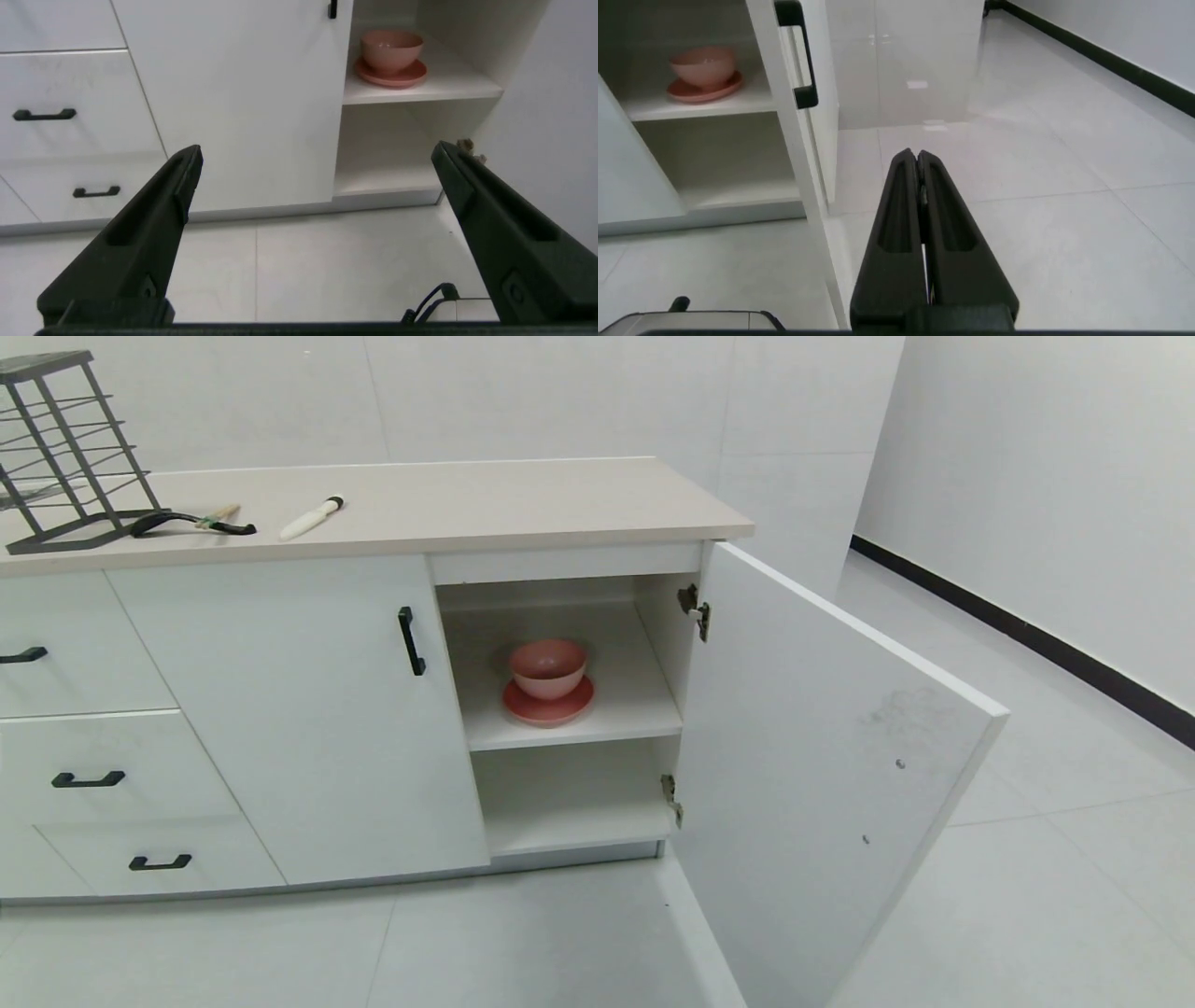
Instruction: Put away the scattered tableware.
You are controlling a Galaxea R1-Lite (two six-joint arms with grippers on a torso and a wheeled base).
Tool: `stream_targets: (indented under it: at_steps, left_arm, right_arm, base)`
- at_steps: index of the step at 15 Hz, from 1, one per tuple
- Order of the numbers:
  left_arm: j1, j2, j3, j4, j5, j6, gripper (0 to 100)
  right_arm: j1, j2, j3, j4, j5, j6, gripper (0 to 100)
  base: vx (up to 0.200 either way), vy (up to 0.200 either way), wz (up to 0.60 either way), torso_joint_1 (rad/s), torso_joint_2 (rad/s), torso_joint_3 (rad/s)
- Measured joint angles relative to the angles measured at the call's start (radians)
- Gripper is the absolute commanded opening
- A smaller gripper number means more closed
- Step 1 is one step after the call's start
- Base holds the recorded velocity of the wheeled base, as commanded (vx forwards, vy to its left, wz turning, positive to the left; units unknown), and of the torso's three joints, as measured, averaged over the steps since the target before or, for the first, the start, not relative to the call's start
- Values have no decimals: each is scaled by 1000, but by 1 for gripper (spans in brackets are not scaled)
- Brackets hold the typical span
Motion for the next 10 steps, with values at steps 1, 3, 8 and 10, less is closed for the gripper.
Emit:
stream_targets:
  at_steps: [1, 3, 8, 10]
  left_arm:
    - [0, 0, 0, 0, 0, 0, 100]
    - [0, 0, 0, 0, 0, 0, 100]
    - [0, 0, 0, 0, 0, -5, 100]
    - [0, 0, 0, 0, 0, -6, 100]
  right_arm:
    - [1, 0, 0, 0, 0, 0, 0]
    - [0, 0, 0, 1, -4, -2, 0]
    - [0, 0, 0, -30, 4, -30, 0]
    - [-7, 8, -37, -147, 6, -16, 0]
  base:
    - [0, 0, 0, 0, 0, 0]
    - [0, 0, 0, 0, 0, 0]
    - [0, 0, 0, 0, 0, 0]
    - [0, 0, 0, 0, 0, 0]
